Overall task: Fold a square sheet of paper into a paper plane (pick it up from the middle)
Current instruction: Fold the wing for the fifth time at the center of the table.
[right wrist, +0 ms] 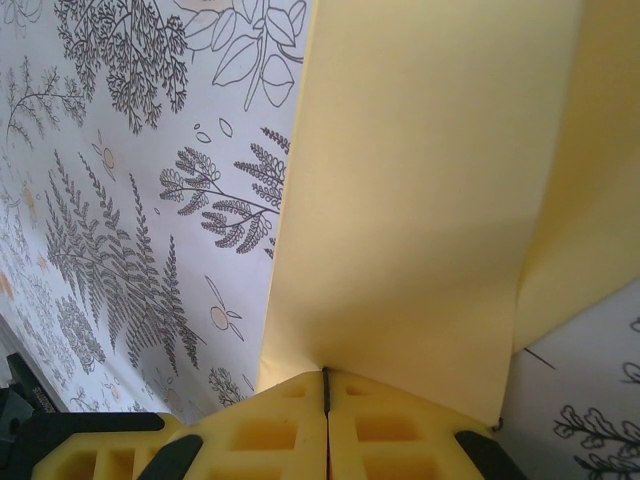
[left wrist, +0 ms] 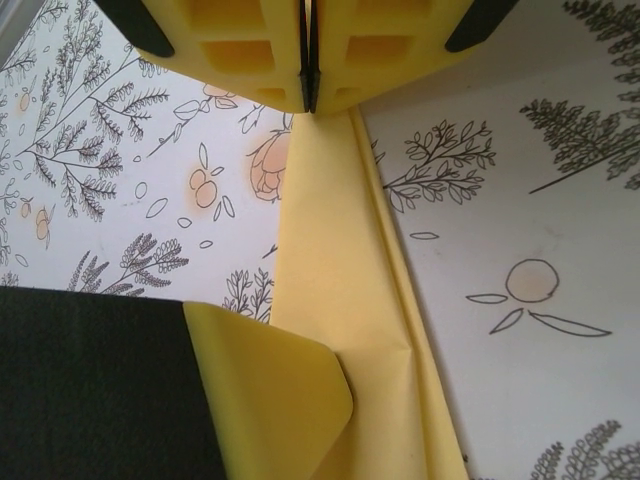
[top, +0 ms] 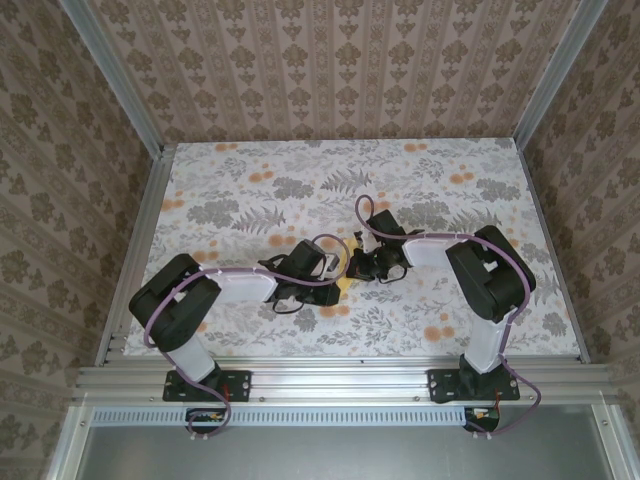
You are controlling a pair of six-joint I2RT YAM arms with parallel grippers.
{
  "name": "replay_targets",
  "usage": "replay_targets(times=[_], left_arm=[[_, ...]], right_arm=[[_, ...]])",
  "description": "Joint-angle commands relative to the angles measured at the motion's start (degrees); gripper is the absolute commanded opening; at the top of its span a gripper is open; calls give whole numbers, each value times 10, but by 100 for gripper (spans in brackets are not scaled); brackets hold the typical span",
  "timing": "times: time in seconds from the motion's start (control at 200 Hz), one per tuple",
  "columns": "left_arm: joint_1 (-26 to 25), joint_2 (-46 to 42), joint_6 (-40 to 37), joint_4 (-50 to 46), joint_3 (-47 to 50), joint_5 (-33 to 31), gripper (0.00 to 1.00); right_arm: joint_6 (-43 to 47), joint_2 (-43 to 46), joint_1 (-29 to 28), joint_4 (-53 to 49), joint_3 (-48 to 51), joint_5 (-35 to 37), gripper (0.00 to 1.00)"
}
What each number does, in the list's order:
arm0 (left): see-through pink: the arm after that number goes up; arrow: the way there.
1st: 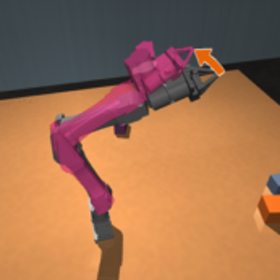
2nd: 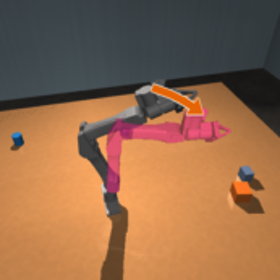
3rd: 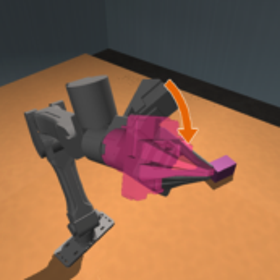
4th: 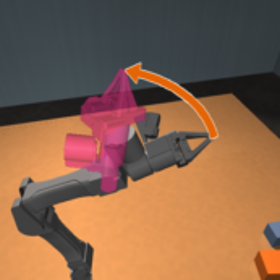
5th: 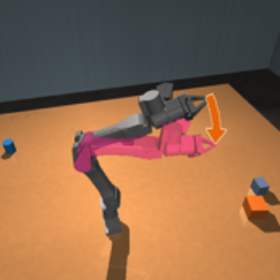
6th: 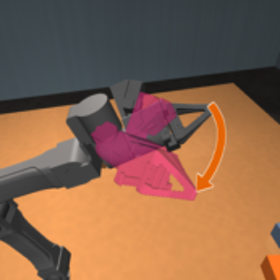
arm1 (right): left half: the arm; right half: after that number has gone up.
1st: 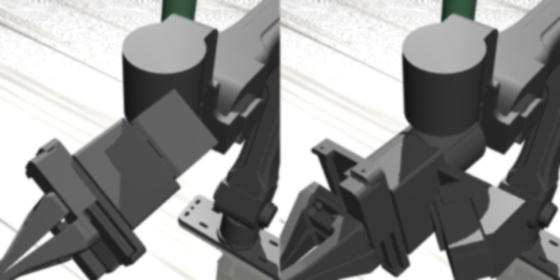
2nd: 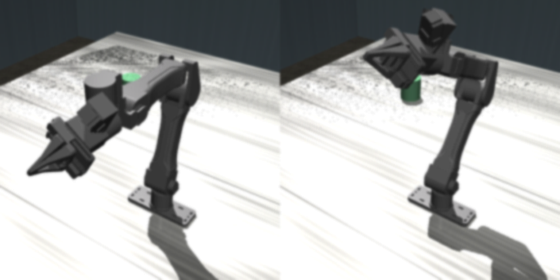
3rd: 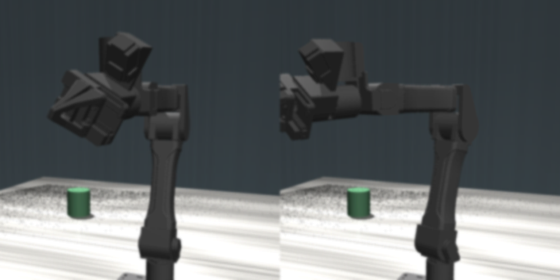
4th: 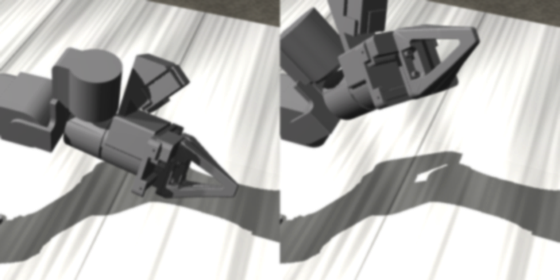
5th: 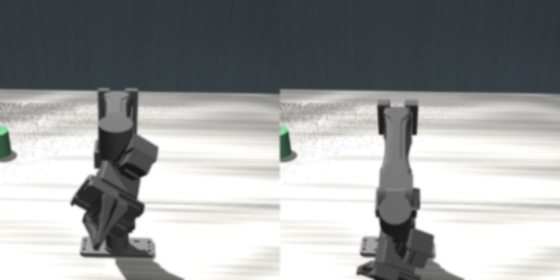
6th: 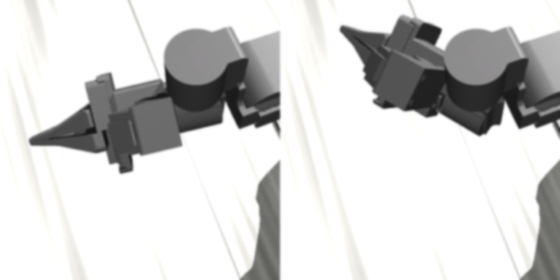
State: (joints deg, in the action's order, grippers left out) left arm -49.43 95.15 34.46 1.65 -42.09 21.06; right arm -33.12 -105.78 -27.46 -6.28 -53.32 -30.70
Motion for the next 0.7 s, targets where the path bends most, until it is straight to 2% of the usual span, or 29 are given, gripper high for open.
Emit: replay_targets(times=[0.0,0.7], left_arm=[[-2,11,-20,-41,5,9,12],[-17,3,-42,-99,6,2,7]], right_arm=[[9,-36,6,-43,6,58,7],[7,-41,6,-46,6,61,7]])
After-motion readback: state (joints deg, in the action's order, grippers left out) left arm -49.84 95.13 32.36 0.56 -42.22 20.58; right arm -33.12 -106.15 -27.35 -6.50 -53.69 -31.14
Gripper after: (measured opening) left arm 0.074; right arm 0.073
